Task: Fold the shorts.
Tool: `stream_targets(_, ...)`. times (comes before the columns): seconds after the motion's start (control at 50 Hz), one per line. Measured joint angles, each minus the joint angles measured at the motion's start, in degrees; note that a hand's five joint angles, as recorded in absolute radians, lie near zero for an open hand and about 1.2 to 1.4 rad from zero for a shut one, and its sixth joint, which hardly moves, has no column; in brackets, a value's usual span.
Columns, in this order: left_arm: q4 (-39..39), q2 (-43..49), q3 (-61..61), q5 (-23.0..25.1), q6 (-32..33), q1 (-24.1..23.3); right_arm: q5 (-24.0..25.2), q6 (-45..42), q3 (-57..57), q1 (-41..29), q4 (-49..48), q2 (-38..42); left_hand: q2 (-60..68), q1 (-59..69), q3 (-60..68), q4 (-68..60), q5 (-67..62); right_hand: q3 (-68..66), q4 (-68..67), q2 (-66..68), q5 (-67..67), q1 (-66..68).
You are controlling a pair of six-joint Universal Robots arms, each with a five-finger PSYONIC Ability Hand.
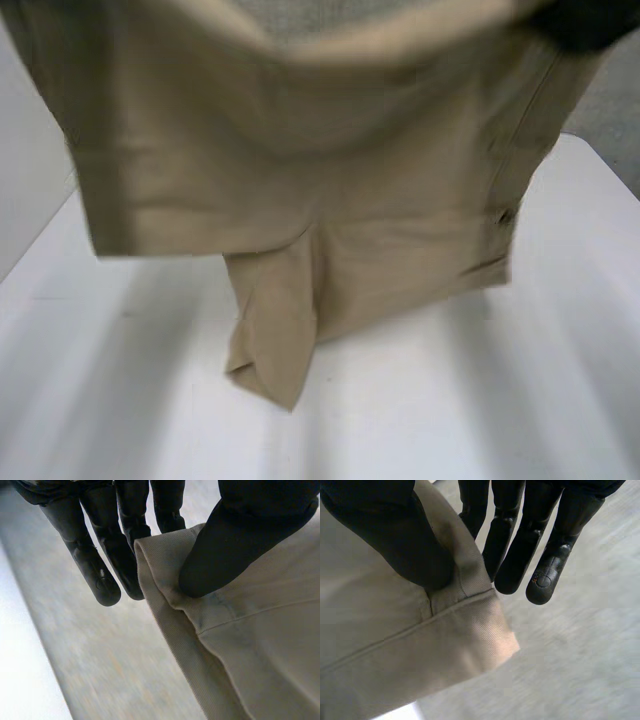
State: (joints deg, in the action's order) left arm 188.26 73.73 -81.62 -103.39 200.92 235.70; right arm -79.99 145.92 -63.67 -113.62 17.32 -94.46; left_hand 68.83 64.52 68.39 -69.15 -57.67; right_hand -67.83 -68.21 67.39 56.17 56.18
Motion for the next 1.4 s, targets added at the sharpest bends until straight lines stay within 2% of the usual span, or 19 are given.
stream_targets(0.26,-1.7,-6.3,7.3,-0.2,-0.1,-0.1,-2.7,0.6,10.3,-0.6,0.0,-4.7,0.0,0.0,0.0,0.0,0.0,0.0,-0.1,0.0,0.0,0.5)
stream_targets(0.44,-1.4,-1.5,6.6,0.7,-0.2,1.0,-2.8,0.6,6.5,-0.7,1.4,-1.3,0.0,0.0,0.0,0.0,0.0,0.0,-0.1,0.0,0.0,0.5)
stream_targets(0.52,-1.3,4.0,6.3,1.5,-0.4,2.4,-2.8,0.6,4.3,-0.9,1.7,3.4,0.0,0.0,0.0,0.0,0.0,0.0,-0.1,0.0,0.0,0.5)
stream_targets(0.7,2.0,26.0,8.8,2.4,-0.6,6.3,-3.9,0.4,4.1,-2.6,0.3,19.6,0.0,0.0,0.0,0.0,0.0,0.0,-0.1,0.0,0.0,0.5)
stream_targets(0.74,4.4,34.4,11.6,2.4,-0.3,7.2,-5.5,0.2,6.0,-3.1,-2.7,25.9,0.0,0.0,0.0,0.0,0.0,0.0,-0.1,0.0,0.0,0.5)
stream_targets(0.78,4.9,36.1,12.3,2.4,-0.2,7.3,-5.9,0.2,6.3,-3.1,-3.4,26.8,0.0,0.0,0.0,0.0,0.0,0.0,-0.1,0.0,0.0,0.5)
stream_targets(0.82,8.2,44.3,16.6,2.4,0.8,8.3,-7.9,-0.2,8.4,-3.5,-10.7,32.9,0.0,0.0,0.0,0.0,0.0,0.0,-0.1,0.0,0.0,0.5)
stream_targets(0.86,10.2,48.3,19.2,2.4,1.6,9.1,-8.7,-0.4,9.2,-3.6,-15.2,35.3,0.0,0.0,0.0,0.0,0.0,0.0,-0.1,0.0,0.0,0.5)
stream_targets(0.92,16.5,56.0,25.7,2.4,4.1,10.3,-10.3,-1.3,10.7,-3.7,-28.7,41.0,0.0,0.0,0.1,0.0,0.0,0.2,0.1,-0.2,-0.1,0.3)
stream_targets(0.94,17.5,57.0,26.6,2.4,4.4,10.5,-10.4,-1.4,10.9,-3.7,-30.2,41.6,0.1,0.0,0.1,0.0,0.0,1.7,1.8,-1.9,-1.0,-0.4)
stream_targets(0.96,19.8,59.0,28.6,2.4,5.1,10.7,-10.9,-1.9,11.6,-3.8,-34.5,43.4,-0.7,-0.5,-0.2,0.3,0.1,11.6,10.6,-11.5,-9.2,-9.4)
stream_targets(1.0,24.1,62.4,31.9,2.7,6.1,11.0,-11.4,-3.0,12.8,-3.9,-40.0,46.3,-10.9,-12.1,-10.7,11.0,10.4,26.7,26.9,-27.1,-24.3,-25.2)
stream_targets(1.02,26.6,64.2,33.7,3.0,6.5,11.1,-11.6,-3.8,13.7,-4.0,-42.9,48.3,-30.7,-34.6,-30.0,30.8,30.0,40.4,40.5,-42.1,-37.4,-37.2)
stream_targets(1.06,30.1,66.4,35.7,3.7,6.9,11.0,-11.6,-4.5,14.5,-4.1,-44.3,49.7,-40.3,-43.4,-38.4,39.3,38.6,40.4,40.5,-42.1,-37.4,-37.2)
stream_targets(1.08,31.4,67.2,36.2,4.1,7.1,11.0,-11.6,-5.3,15.4,-4.3,-45.0,51.4,-40.3,-43.4,-38.4,39.3,38.6,53.2,53.3,-53.3,-50.2,-44.0)
stream_targets(1.1,32.4,67.7,36.6,4.5,7.1,10.9,-11.5,-5.7,15.9,-4.4,-45.0,52.2,-54.0,-53.2,-52.7,54.1,52.2,53.2,53.3,-53.3,-50.2,-44.0)
stream_targets(1.22,37.0,69.6,35.4,7.1,7.3,9.9,-11.5,-6.9,15.9,-4.9,-40.7,53.3,-57.1,-53.5,-56.1,57.4,54.9,55.6,54.6,-54.6,-52.1,-44.4)
stream_targets(1.34,36.8,66.8,28.7,5.7,7.4,9.2,-12.6,-5.1,7.9,-4.7,-37.6,46.4,-57.1,-53.5,-56.1,57.4,54.9,55.6,54.6,-54.6,-52.1,-44.4)
stream_targets(1.4,35.0,60.5,20.7,2.8,7.3,9.0,-11.8,-3.6,0.3,-3.6,-36.0,39.7,-57.1,-53.5,-56.1,57.4,54.9,55.6,54.6,-54.6,-52.1,-44.4)
